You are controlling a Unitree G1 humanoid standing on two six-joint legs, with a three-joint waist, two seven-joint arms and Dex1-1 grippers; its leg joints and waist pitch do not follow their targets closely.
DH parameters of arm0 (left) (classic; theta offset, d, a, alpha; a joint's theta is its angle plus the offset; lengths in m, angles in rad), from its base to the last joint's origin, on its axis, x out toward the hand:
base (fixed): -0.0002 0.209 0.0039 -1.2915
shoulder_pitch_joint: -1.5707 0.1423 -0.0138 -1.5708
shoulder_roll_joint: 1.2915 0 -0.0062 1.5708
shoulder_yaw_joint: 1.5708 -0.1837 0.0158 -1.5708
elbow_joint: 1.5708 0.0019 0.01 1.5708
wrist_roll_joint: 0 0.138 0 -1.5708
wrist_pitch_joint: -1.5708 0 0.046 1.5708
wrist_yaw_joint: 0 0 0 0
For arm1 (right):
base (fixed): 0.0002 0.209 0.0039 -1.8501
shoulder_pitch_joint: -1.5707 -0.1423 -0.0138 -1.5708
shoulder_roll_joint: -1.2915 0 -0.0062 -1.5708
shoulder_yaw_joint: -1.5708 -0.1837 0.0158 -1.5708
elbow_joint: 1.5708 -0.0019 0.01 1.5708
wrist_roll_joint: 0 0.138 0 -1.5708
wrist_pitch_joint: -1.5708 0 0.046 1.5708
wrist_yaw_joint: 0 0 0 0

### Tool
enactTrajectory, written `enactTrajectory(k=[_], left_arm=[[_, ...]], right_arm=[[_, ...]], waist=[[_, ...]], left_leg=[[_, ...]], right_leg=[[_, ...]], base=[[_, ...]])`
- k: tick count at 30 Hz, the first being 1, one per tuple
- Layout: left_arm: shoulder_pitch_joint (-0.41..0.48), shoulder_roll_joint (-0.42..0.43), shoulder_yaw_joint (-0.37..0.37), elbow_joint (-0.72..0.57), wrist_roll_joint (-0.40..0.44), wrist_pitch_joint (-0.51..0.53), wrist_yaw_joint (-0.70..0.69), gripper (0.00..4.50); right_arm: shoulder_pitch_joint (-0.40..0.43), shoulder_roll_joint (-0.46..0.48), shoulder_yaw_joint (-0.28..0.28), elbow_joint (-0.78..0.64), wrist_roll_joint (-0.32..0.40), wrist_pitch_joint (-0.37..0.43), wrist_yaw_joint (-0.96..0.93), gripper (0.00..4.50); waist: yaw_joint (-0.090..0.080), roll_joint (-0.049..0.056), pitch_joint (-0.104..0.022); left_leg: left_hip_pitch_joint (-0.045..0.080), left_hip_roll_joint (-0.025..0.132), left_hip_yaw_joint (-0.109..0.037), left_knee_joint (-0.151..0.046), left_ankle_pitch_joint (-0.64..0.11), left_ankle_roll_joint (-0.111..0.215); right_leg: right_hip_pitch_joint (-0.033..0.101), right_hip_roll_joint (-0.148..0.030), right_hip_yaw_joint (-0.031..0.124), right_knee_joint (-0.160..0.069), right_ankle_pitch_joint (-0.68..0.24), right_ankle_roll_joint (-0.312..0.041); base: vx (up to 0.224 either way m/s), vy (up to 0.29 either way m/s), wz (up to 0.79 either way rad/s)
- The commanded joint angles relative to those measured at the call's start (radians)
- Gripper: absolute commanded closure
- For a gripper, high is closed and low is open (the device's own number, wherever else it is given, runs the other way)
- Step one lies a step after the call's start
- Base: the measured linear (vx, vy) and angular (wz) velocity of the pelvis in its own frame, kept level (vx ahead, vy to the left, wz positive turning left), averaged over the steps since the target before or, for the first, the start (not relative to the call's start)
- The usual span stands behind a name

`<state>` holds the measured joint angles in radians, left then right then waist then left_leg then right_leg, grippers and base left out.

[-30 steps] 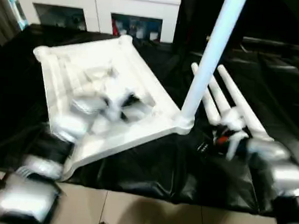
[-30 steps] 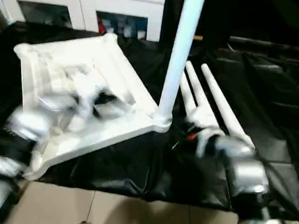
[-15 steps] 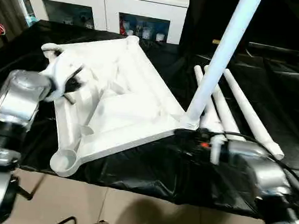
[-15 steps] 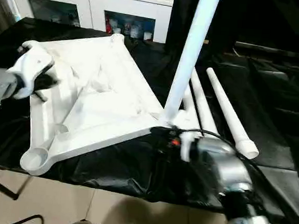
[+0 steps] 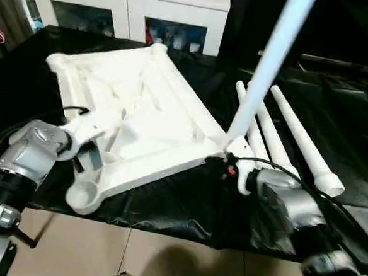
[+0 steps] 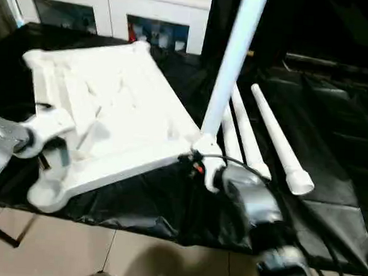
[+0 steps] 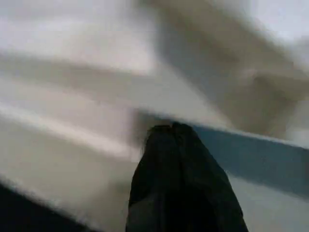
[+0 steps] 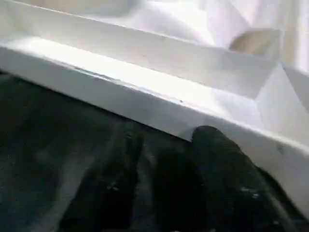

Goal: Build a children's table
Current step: Rotate table base

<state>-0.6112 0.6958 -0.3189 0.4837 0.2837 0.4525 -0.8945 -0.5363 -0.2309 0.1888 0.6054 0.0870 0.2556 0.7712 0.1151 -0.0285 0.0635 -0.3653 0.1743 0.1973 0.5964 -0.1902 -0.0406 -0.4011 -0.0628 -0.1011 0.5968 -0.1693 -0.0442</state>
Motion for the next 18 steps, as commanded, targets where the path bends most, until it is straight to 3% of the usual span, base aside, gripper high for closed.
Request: enactTrajectory(k=[1,9,10,16,18], left_arm=[[0.043,0.006,-0.072,-0.034,0.002,-0.028,-0.108,4.50],[0.095,0.030,-0.115,-0.190,-0.072,-0.030,-0.269,4.50],[0.107,0.023,-0.119,-0.239,-0.092,-0.018,-0.293,4.50],[0.124,-0.037,-0.117,-0.350,-0.143,0.030,-0.323,4.50],[0.128,-0.053,-0.121,-0.368,-0.149,0.042,-0.330,4.50]], right_arm=[[-0.030,0.012,-0.018,0.062,-0.020,-0.022,-0.057,2.88],[-0.087,0.074,-0.049,0.190,-0.013,-0.131,-0.116,3.42],[-0.102,0.091,-0.055,0.222,-0.011,-0.171,-0.129,3.51],[-0.159,0.135,-0.074,0.316,-0.014,-0.225,-0.177,4.00],[-0.179,0.148,-0.076,0.352,-0.019,-0.244,-0.181,4.24]], waist=[[0.000,0.016,-0.070],[-0.006,0.020,-0.068],[-0.006,0.019,-0.068],[-0.009,0.020,-0.068],[-0.013,0.015,-0.069]], left_leg=[[0.020,0.074,-0.040,-0.075,-0.158,-0.009],[0.025,0.075,-0.037,-0.077,-0.196,-0.029],[0.024,0.075,-0.038,-0.078,-0.199,-0.029],[0.024,0.073,-0.037,-0.077,-0.204,-0.030],[0.021,0.071,-0.037,-0.077,-0.195,-0.024]], right_leg=[[0.049,-0.117,0.074,-0.064,-0.221,-0.192],[0.048,-0.116,0.077,-0.061,-0.239,-0.199],[0.049,-0.116,0.076,-0.061,-0.241,-0.199],[0.050,-0.115,0.078,-0.061,-0.264,-0.200],[0.053,-0.114,0.078,-0.059,-0.254,-0.198]], base=[[0.000,0.000,0.00],[0.000,0.000,0.00],[0.000,0.000,0.00],[0.000,0.000,0.00],[0.000,0.000,0.00]])
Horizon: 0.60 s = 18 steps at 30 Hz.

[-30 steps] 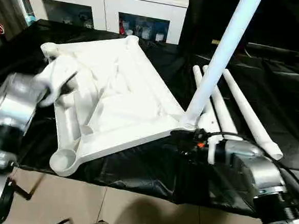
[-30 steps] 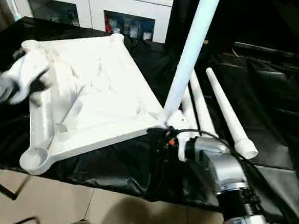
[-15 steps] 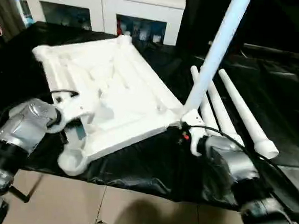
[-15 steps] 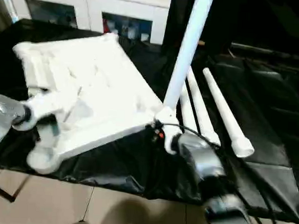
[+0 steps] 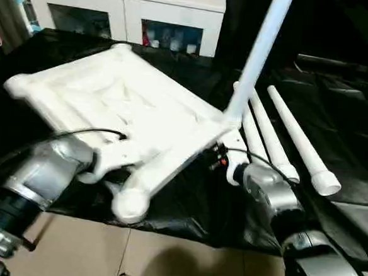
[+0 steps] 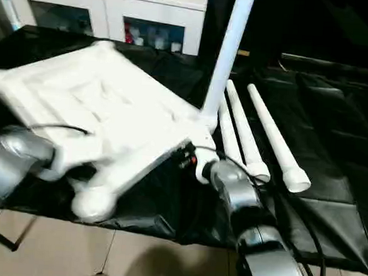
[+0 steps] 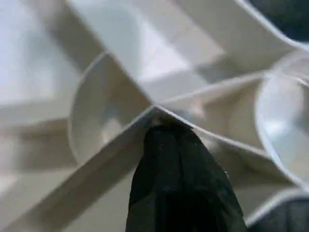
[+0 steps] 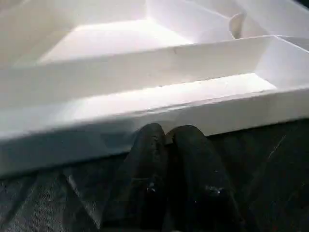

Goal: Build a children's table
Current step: Rotate table base

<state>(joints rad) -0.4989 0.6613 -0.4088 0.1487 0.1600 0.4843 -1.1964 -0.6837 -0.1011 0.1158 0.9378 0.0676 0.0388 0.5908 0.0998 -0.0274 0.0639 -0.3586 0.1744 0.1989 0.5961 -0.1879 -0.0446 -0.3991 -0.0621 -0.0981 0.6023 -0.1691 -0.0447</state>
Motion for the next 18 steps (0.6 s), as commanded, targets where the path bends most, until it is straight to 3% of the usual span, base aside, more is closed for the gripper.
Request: enactTrajectory(k=[1,6,13,18], left_arm=[[0.016,-0.018,-0.031,-0.033,-0.026,0.010,-0.028,4.50],[0.022,-0.056,-0.048,-0.048,-0.017,0.033,0.001,4.50],[-0.018,-0.162,-0.035,0.000,-0.005,0.044,0.112,4.50],[-0.058,-0.232,-0.016,0.069,0.010,0.020,0.207,4.50]], right_arm=[[-0.031,0.018,-0.003,0.020,0.000,-0.027,-0.001,4.29],[-0.070,0.048,-0.003,0.093,-0.015,-0.078,0.002,4.43],[-0.099,0.068,-0.003,0.136,-0.020,-0.105,0.021,4.43],[-0.107,0.075,-0.002,0.153,-0.024,-0.122,0.028,4.43]], waist=[[0.000,0.014,-0.070],[-0.012,0.012,-0.071],[-0.011,0.010,-0.069],[-0.011,0.010,-0.072]], left_leg=[[0.012,0.071,-0.039,-0.076,-0.192,-0.019],[0.010,0.070,-0.038,-0.073,-0.175,-0.004],[0.013,0.069,-0.035,-0.072,-0.181,0.002],[0.008,0.067,-0.036,-0.070,-0.168,0.012]], right_leg=[[0.052,-0.115,0.076,-0.064,-0.250,-0.198],[0.053,-0.112,0.075,-0.062,-0.238,-0.207],[0.051,-0.108,0.074,-0.066,-0.259,-0.197],[0.056,-0.109,0.072,-0.067,-0.238,-0.197]], base=[[0.000,0.000,0.00],[0.000,0.000,0.00],[0.000,0.000,0.00],[0.000,0.000,0.00]])
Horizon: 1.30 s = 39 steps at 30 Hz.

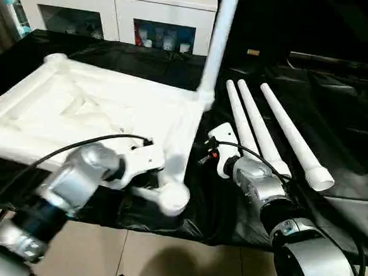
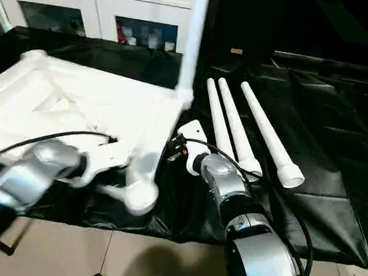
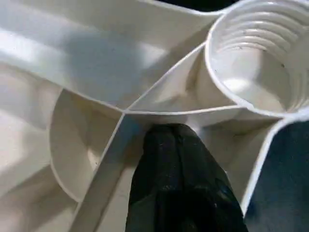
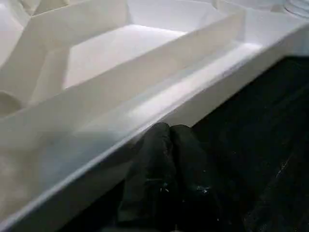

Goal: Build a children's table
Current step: Rotate table base, then pick table leg

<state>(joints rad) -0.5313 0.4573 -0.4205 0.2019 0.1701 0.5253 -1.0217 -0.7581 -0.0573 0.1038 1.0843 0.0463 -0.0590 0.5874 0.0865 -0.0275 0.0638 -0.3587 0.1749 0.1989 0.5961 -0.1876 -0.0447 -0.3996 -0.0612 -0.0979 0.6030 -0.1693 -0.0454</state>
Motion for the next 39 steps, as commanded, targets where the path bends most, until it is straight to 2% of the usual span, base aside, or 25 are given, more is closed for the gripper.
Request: enactTrajectory(k=[1,3,4,5,10,14,15,16,17,18,19,20,21,23,24,28,29,30,32,33,34,35,38,39], left_arm=[[-0.039,-0.042,0.002,0.048,0.011,-0.033,0.070,4.50],[-0.071,-0.058,0.013,0.121,0.036,-0.060,0.141,4.50],[-0.078,-0.056,0.013,0.137,0.043,-0.069,0.154,4.50],[-0.082,-0.053,0.012,0.145,0.048,-0.075,0.158,4.50],[-0.084,-0.023,0.039,0.176,0.051,-0.111,0.182,4.50],[-0.079,-0.009,0.074,0.191,0.020,-0.189,0.180,4.50],[-0.074,-0.009,0.084,0.182,0.002,-0.210,0.167,4.50],[-0.065,-0.014,0.106,0.148,-0.032,-0.214,0.149,4.50],[-0.064,-0.014,0.109,0.144,-0.035,-0.214,0.147,4.50],[-0.062,-0.024,0.131,0.127,-0.063,-0.207,0.141,4.50],[-0.062,-0.024,0.131,0.127,-0.063,-0.207,0.141,4.50],[-0.064,-0.034,0.162,0.098,-0.107,-0.173,0.121,4.17],[-0.066,-0.034,0.172,0.089,-0.124,-0.164,0.109,4.09],[-0.068,-0.033,0.176,0.085,-0.132,-0.160,0.102,4.03],[-0.068,-0.031,0.194,0.059,-0.164,-0.149,0.088,3.90],[-0.063,-0.036,0.224,0.009,-0.210,-0.135,0.080,3.61],[-0.061,-0.036,0.227,-0.009,-0.221,-0.124,0.071,3.45],[-0.060,-0.035,0.227,-0.024,-0.228,-0.116,0.064,3.28],[-0.058,-0.035,0.225,-0.038,-0.234,-0.107,0.056,3.22],[-0.057,-0.035,0.221,-0.050,-0.237,-0.100,0.050,3.01],[-0.057,-0.035,0.213,-0.068,-0.247,-0.082,0.041,3.01],[-0.058,-0.035,0.212,-0.070,-0.249,-0.080,0.040,2.91],[-0.057,-0.034,0.206,-0.087,-0.260,-0.066,0.036,2.76],[-0.056,-0.033,0.204,-0.095,-0.265,-0.059,0.035,2.56]], right_arm=[[-0.035,0.033,0.007,0.012,-0.004,-0.029,0.031,4.43],[-0.041,0.031,-0.002,0.016,-0.007,-0.039,0.023,4.43],[-0.042,0.029,-0.005,0.014,-0.006,-0.042,0.021,4.43],[-0.043,0.027,-0.008,0.013,-0.005,-0.044,0.021,4.43],[-0.038,-0.020,-0.043,-0.061,0.014,-0.037,-0.021,4.43],[-0.041,-0.063,-0.085,-0.123,0.038,0.044,-0.052,4.43],[-0.043,-0.068,-0.095,-0.133,0.045,0.063,-0.057,4.43],[-0.048,-0.085,-0.105,-0.154,0.049,0.125,-0.065,4.43],[-0.048,-0.086,-0.106,-0.156,0.050,0.132,-0.066,4.43],[-0.052,-0.098,-0.117,-0.171,0.057,0.165,-0.070,4.16],[-0.052,-0.098,-0.117,-0.171,0.057,0.165,-0.070,4.16],[-0.059,-0.122,-0.137,-0.198,0.060,0.227,-0.116,4.08],[-0.063,-0.133,-0.149,-0.212,0.058,0.272,-0.154,4.05],[-0.065,-0.139,-0.156,-0.220,0.056,0.300,-0.178,3.84],[-0.073,-0.159,-0.167,-0.227,0.048,0.363,-0.223,3.72],[-0.074,-0.180,-0.177,-0.256,0.037,0.425,-0.255,3.52],[-0.074,-0.185,-0.173,-0.260,0.032,0.434,-0.254,3.30],[-0.072,-0.188,-0.172,-0.268,0.030,0.447,-0.255,3.23],[-0.072,-0.191,-0.172,-0.271,0.030,0.458,-0.257,3.17],[-0.073,-0.194,-0.170,-0.276,0.030,0.477,-0.261,2.89],[-0.077,-0.200,-0.168,-0.279,0.028,0.526,-0.276,2.89],[-0.077,-0.200,-0.167,-0.280,0.028,0.532,-0.278,2.82],[-0.078,-0.201,-0.173,-0.289,0.031,0.571,-0.293,2.64],[-0.079,-0.203,-0.176,-0.292,0.029,0.582,-0.297,2.44]], waist=[[0.004,0.010,-0.073],[0.004,0.009,-0.072],[0.003,0.005,-0.071],[0.004,0.006,-0.072],[0.008,0.004,-0.076],[0.012,0.004,-0.073],[0.012,0.003,-0.073],[0.012,0.000,-0.073],[0.012,0.001,-0.073],[0.012,-0.002,-0.074],[0.012,-0.002,-0.074],[0.011,-0.004,-0.074],[0.013,-0.007,-0.076],[0.012,-0.008,-0.074],[0.013,-0.012,-0.074],[0.012,-0.012,-0.074],[0.012,-0.013,-0.073],[0.011,-0.014,-0.073],[0.010,-0.014,-0.072],[0.009,-0.015,-0.072],[0.009,-0.015,-0.072],[0.009,-0.012,-0.072],[0.008,-0.014,-0.073],[0.009,-0.013,-0.073]], left_leg=[[0.009,0.066,-0.036,-0.069,-0.166,0.014],[0.010,0.064,-0.036,-0.068,-0.178,0.019],[0.010,0.064,-0.036,-0.069,-0.182,0.020],[0.005,0.065,-0.039,-0.069,-0.175,0.021],[0.008,0.069,-0.037,-0.068,-0.141,0.032],[0.012,0.067,-0.035,-0.069,-0.154,0.030],[0.010,0.066,-0.036,-0.070,-0.158,0.027],[0.010,0.066,-0.035,-0.069,-0.155,0.024],[0.011,0.066,-0.035,-0.070,-0.151,0.024],[0.010,0.066,-0.034,-0.068,-0.145,0.024],[0.010,0.066,-0.034,-0.068,-0.145,0.024],[0.008,0.066,-0.033,-0.067,-0.133,0.025],[0.010,0.066,-0.032,-0.066,-0.111,0.025],[0.007,0.062,-0.030,-0.065,-0.102,0.028],[0.007,0.062,-0.030,-0.065,-0.096,0.028],[0.006,0.061,-0.029,-0.064,-0.096,0.025],[0.006,0.061,-0.029,-0.064,-0.098,0.024],[0.006,0.061,-0.029,-0.064,-0.100,0.022],[0.006,0.060,-0.029,-0.063,-0.100,0.023],[0.006,0.060,-0.029,-0.063,-0.100,0.023],[0.006,0.061,-0.029,-0.064,-0.100,0.022],[0.007,0.060,-0.030,-0.064,-0.098,0.021],[0.006,0.060,-0.029,-0.063,-0.089,0.017],[0.007,0.060,-0.028,-0.063,-0.091,0.016]], right_leg=[[0.056,-0.110,0.072,-0.068,-0.239,-0.195],[0.053,-0.108,0.070,-0.072,-0.256,-0.188],[0.054,-0.108,0.071,-0.073,-0.268,-0.182],[0.058,-0.111,0.070,-0.071,-0.275,-0.177],[0.053,-0.109,0.070,-0.062,-0.221,-0.189],[0.050,-0.109,0.071,-0.066,-0.240,-0.180],[0.052,-0.109,0.070,-0.067,-0.252,-0.178],[0.053,-0.108,0.070,-0.066,-0.252,-0.177],[0.053,-0.108,0.070,-0.066,-0.249,-0.178],[0.052,-0.107,0.070,-0.065,-0.238,-0.181],[0.052,-0.107,0.070,-0.065,-0.238,-0.181],[0.053,-0.108,0.070,-0.062,-0.226,-0.186],[0.053,-0.107,0.070,-0.058,-0.204,-0.191],[0.052,-0.104,0.070,-0.057,-0.195,-0.191],[0.054,-0.104,0.069,-0.057,-0.202,-0.184],[0.052,-0.103,0.069,-0.059,-0.211,-0.173],[0.052,-0.103,0.068,-0.059,-0.214,-0.170],[0.052,-0.104,0.069,-0.060,-0.220,-0.168],[0.052,-0.104,0.069,-0.061,-0.227,-0.163],[0.052,-0.103,0.069,-0.061,-0.230,-0.162],[0.052,-0.103,0.069,-0.061,-0.231,-0.161],[0.052,-0.102,0.069,-0.061,-0.232,-0.162],[0.053,-0.101,0.069,-0.057,-0.208,-0.166],[0.053,-0.101,0.069,-0.058,-0.209,-0.165]], base=[[0.000,0.000,0.00],[0.000,0.000,0.00],[0.000,0.000,0.00],[0.000,0.000,0.00],[0.000,0.000,0.00],[0.000,0.000,0.00],[0.000,0.000,0.00],[0.000,0.000,0.00],[0.000,0.000,0.00],[0.000,0.000,0.00],[0.000,0.000,0.00],[0.000,0.000,0.00],[0.000,0.000,0.00],[0.000,0.000,0.00],[0.000,0.000,0.00],[0.000,0.000,0.00],[0.000,0.000,0.00],[0.000,0.000,0.00],[0.000,0.000,0.00],[0.000,0.000,0.00],[0.000,0.000,0.00],[0.000,0.000,0.00],[0.000,0.000,0.00],[0.000,0.000,0.00]])
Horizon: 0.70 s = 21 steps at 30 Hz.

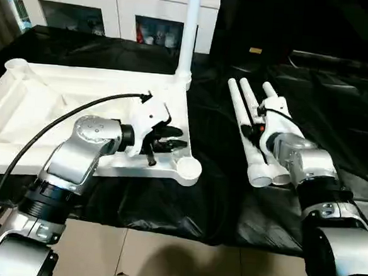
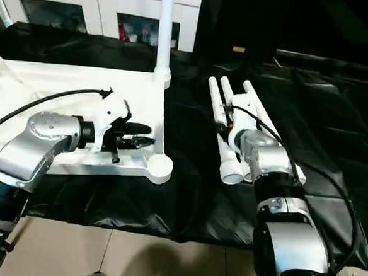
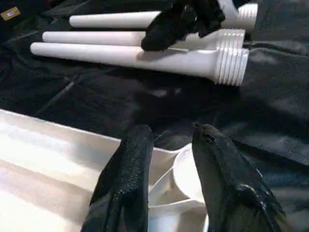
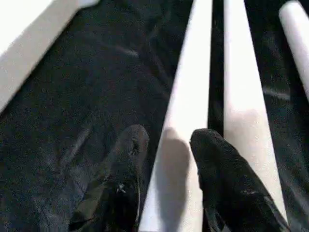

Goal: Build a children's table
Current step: Pick table leg

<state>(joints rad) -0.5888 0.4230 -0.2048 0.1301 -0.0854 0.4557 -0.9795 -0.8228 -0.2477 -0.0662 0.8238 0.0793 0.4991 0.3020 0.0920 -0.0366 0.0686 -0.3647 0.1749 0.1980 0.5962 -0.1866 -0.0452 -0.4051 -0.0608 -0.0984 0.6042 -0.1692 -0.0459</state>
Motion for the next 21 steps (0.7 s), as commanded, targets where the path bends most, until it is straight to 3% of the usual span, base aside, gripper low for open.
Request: enactTrajectory(k=[1,9,10,21], left_arm=[[0.001,0.002,-0.012,-0.026,-0.011,0.014,-0.009,2.56],[0.006,0.012,-0.017,-0.056,-0.028,0.048,-0.024,2.10],[0.006,0.012,-0.019,-0.057,-0.028,0.049,-0.023,1.82],[0.009,0.023,-0.046,-0.054,-0.006,0.039,-0.017,1.68]], right_arm=[[-0.015,-0.014,-0.007,-0.033,-0.004,0.028,-0.013,2.44],[-0.013,-0.022,-0.004,-0.032,-0.005,0.060,-0.012,1.89],[-0.015,-0.023,0.001,-0.026,-0.007,0.072,-0.007,1.64],[-0.031,-0.020,0.012,0.061,-0.005,0.178,0.037,1.56]], waist=[[0.003,-0.005,-0.078],[0.004,-0.004,-0.078],[0.004,-0.003,-0.078],[0.003,-0.001,-0.079]], left_leg=[[0.012,0.059,-0.027,-0.062,-0.091,0.017],[0.012,0.058,-0.027,-0.062,-0.093,0.011],[0.012,0.059,-0.028,-0.062,-0.094,0.011],[0.012,0.059,-0.029,-0.060,-0.098,0.005]], right_leg=[[0.059,-0.102,0.070,-0.059,-0.208,-0.164],[0.059,-0.102,0.070,-0.059,-0.212,-0.161],[0.059,-0.102,0.070,-0.060,-0.214,-0.160],[0.061,-0.101,0.069,-0.059,-0.209,-0.168]], base=[[0.000,0.000,0.00],[0.000,0.000,0.00],[0.000,0.000,0.00],[0.000,0.000,0.00]])
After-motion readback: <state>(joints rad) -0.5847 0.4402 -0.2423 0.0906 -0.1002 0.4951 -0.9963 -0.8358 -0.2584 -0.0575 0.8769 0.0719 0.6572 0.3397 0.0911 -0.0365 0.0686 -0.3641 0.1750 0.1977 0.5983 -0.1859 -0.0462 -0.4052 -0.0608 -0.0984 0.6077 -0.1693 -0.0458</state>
